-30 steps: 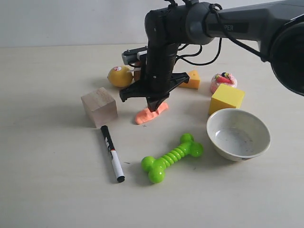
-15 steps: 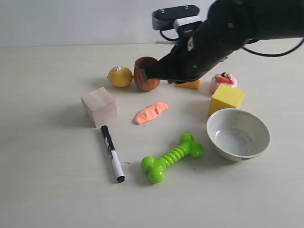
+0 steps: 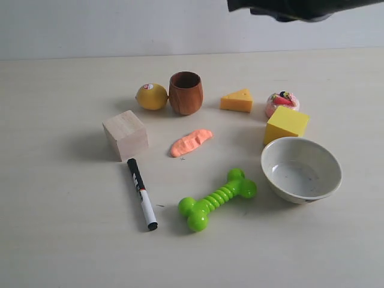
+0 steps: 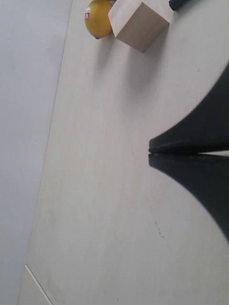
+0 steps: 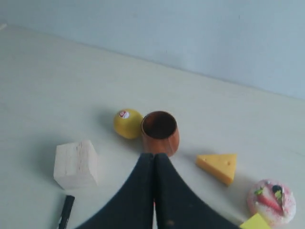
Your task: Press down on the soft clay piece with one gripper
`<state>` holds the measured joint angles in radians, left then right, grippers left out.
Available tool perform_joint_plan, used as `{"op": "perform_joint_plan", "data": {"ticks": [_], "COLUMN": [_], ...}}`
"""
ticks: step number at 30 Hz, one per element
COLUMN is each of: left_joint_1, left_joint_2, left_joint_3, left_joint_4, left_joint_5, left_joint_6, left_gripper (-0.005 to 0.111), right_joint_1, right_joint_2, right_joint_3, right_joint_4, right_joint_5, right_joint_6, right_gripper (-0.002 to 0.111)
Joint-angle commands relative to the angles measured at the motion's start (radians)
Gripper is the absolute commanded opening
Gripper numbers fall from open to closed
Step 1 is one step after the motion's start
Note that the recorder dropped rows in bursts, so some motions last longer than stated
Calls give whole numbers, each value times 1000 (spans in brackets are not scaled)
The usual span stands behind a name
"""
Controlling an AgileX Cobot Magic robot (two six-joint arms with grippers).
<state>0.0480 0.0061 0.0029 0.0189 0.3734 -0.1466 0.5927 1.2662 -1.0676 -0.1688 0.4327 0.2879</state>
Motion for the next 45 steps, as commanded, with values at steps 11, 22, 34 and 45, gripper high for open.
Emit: {"op": "perform_joint_plan", "data": {"ticks": [11, 22, 34, 45], "left_joint_1": [1, 1, 1, 1], "left_joint_2": [-6, -6, -6, -6], "left_joint_3": [-3, -3, -3, -3], "left_joint_4": [0, 0, 0, 0], "left_joint_5": [-9, -9, -9, -9], "left_joint_6": [-4, -4, -4, -4], "left_gripper": [0, 0, 0, 0], "right_joint_1": [-66, -475, -694, -694], "right_joint_2": [-215, -520, -838, -975], "right_joint_3": [5, 261, 658, 783], "right_joint_4": [-170, -95, -95, -95], "right_joint_5": [101, 21, -139, -145], "right_joint_6": [5, 1, 1, 1], "right_gripper": [0, 0, 0, 0]}}
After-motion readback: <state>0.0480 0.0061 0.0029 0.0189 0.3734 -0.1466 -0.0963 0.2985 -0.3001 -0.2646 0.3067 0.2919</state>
